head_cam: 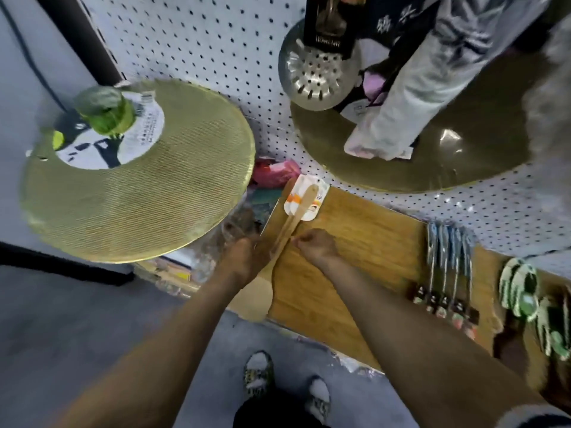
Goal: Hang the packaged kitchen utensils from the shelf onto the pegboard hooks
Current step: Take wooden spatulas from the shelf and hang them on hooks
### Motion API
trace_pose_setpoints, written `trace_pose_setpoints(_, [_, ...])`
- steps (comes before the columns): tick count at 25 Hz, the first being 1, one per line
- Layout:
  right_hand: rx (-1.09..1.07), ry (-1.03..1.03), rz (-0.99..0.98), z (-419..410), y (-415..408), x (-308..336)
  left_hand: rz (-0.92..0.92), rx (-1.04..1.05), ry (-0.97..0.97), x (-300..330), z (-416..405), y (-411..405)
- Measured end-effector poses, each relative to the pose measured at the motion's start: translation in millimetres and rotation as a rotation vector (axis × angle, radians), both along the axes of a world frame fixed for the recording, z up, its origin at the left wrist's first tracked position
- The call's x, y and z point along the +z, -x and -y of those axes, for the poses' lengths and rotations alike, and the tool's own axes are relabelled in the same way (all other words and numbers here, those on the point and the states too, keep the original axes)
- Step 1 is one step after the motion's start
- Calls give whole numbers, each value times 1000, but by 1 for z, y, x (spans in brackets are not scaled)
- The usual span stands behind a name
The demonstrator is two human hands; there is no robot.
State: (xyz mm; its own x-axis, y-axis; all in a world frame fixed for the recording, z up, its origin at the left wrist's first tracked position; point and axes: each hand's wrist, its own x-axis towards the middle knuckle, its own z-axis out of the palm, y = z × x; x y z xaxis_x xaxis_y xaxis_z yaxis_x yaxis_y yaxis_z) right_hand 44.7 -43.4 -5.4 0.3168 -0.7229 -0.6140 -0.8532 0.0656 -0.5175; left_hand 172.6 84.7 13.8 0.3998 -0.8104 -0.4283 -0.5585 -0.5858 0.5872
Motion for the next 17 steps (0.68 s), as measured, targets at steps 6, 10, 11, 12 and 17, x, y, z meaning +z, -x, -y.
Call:
trace_pose_setpoints(6, [-201,-81,-29,20,-37,-114,-58,35,45,-39,2,-21])
trace_pose_setpoints(10, [-523,-188,195,3,-30,-87,-99,42,26,-57,5,-29])
trace_pose_setpoints(11, [-594,-168,231,-3,-24,-76,-116,60,20,-60,8,-28])
trace_pose_setpoints(12, [-659,-160,267,-11,-16,-68,-126,73,17,-62,12,-26])
trace_pose_setpoints(17, [-759,-166,349,-30,18,-41,-162,105,-26,-77,43,-12])
